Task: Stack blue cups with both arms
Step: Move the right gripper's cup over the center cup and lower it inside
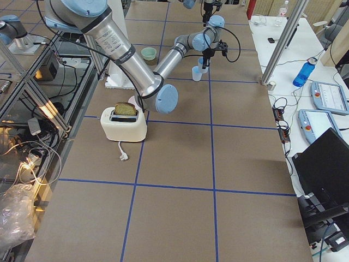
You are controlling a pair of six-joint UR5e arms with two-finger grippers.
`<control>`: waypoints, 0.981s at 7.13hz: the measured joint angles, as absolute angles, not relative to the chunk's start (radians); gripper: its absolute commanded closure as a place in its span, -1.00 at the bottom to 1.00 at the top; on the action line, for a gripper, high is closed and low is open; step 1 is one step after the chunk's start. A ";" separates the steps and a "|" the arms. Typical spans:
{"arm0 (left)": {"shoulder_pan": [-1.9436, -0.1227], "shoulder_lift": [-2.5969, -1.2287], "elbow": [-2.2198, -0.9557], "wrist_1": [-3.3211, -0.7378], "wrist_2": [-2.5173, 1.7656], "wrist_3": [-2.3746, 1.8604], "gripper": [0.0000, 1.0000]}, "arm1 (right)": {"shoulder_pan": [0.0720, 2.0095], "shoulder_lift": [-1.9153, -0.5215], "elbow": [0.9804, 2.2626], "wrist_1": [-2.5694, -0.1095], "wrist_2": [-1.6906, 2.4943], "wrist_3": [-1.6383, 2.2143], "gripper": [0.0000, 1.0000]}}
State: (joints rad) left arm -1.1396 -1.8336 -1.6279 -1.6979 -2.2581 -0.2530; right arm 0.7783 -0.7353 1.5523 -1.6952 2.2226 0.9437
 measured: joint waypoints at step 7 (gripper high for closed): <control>-1.406 -1.782 -1.622 -1.432 -2.295 0.080 -0.98 | 0.690 -0.677 1.478 -1.680 2.155 0.979 0.82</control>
